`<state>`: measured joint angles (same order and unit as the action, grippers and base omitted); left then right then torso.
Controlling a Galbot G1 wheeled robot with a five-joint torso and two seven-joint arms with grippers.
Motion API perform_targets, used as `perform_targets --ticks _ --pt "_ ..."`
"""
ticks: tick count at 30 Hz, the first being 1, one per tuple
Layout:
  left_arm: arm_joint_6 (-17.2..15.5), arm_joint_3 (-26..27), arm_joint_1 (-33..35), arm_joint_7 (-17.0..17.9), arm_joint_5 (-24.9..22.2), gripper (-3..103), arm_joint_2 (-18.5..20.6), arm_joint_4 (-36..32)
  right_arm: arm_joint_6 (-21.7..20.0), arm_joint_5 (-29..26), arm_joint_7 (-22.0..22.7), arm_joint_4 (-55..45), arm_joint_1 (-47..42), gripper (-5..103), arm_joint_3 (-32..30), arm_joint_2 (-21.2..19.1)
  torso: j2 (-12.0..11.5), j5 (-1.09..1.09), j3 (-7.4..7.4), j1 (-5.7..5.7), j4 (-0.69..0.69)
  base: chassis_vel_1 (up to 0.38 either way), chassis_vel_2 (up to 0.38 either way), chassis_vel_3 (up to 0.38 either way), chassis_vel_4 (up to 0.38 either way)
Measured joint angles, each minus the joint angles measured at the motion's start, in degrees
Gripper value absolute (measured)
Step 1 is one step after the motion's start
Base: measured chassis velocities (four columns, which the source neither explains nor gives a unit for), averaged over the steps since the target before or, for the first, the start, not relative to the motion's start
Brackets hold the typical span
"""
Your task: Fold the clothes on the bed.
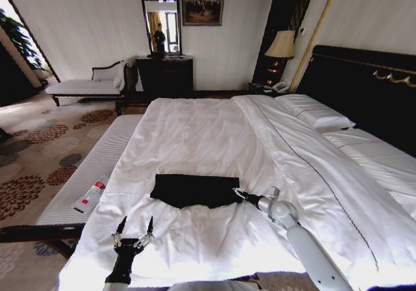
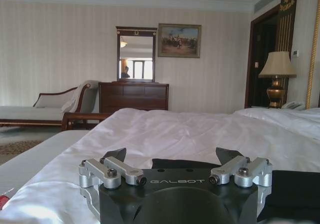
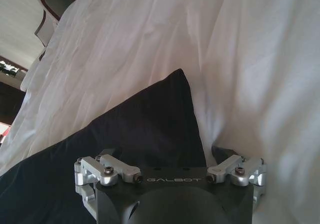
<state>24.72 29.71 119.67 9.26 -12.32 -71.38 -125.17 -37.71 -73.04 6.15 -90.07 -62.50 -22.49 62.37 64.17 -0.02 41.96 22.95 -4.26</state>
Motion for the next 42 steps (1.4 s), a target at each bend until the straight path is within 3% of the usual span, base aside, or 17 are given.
perform_targets --ticks 3,6,9,11,12,14,16,20,24,26,28,42 --pt "0.0 0.0 0.0 0.0 0.0 100 0.0 0.0 -0.2 0.2 -0.2 0.7 0.7 88 0.9 0.9 0.0 0.0 0.0 0.0 0.0 0.0 0.0 0.0 0.0" --pt "0.0 0.0 0.0 0.0 0.0 100 0.0 0.0 -0.4 0.2 -0.1 1.0 1.0 82 1.2 1.2 0.0 0.0 0.0 0.0 0.0 0.0 0.0 0.0 0.0" --pt "0.0 0.0 0.0 0.0 0.0 100 0.0 0.0 -0.7 0.1 0.0 1.4 1.2 66 1.5 1.3 0.0 0.0 0.0 0.0 0.0 0.0 0.0 0.0 0.0" --pt "0.0 0.0 0.0 0.0 0.0 100 0.0 0.1 -0.7 0.1 0.0 1.4 1.2 66 1.5 1.4 0.0 0.01 0.0 0.0 0.0 0.0 0.0 0.0 0.0" --pt "0.0 0.0 0.0 0.0 0.0 100 0.0 0.1 -0.7 0.1 0.0 1.4 1.2 55 1.5 1.3 0.0 0.01 0.0 0.0 0.0 0.0 0.0 0.0 0.0" --pt "0.0 0.0 0.0 0.0 0.0 100 0.0 0.1 -0.6 0.0 0.0 1.4 1.2 55 1.5 1.3 0.0 0.01 0.0 0.0 0.0 0.0 0.0 0.0 0.0" --pt "0.0 0.0 0.0 0.0 0.0 100 0.0 0.1 -0.5 0.0 0.0 1.4 1.2 44 1.5 1.3 0.0 0.01 0.0 0.0 0.01 0.0 0.0 0.0 0.0" --pt "0.0 0.0 0.0 0.0 0.0 100 0.0 0.1 -0.3 0.0 0.1 1.3 1.2 33 1.5 1.2 0.0 0.01 0.0 0.0 0.01 0.0 0.0 0.0 0.0" --pt "0.0 0.0 0.0 0.0 0.0 100 0.0 0.1 0.1 -0.1 0.2 0.8 0.9 11 1.5 1.1 0.0 0.01 0.0 0.0 0.01 0.0 0.0 0.0 0.0" --pt "0.0 0.0 0.0 0.0 0.0 100 0.0 0.1 0.2 -0.1 0.2 0.7 0.9 11 1.5 1.1 0.0 0.01 0.0 0.0 0.01 0.0 0.0 0.0 0.0" --pt "0.0 0.0 0.0 0.0 0.0 100 0.0 0.1 0.2 -0.1 0.2 0.7 0.9 4 1.5 1.1 0.0 0.01 0.0 0.0 0.01 0.0 0.0 0.0 0.0" --pt "0.0 0.0 0.0 0.0 0.0 100 0.0 0.1 1.9 1.6 0.8 -3.2 -0.1 4 0.9 -0.6 0.0 0.03 0.0 0.0 0.02 0.0 0.0 0.0 0.0"
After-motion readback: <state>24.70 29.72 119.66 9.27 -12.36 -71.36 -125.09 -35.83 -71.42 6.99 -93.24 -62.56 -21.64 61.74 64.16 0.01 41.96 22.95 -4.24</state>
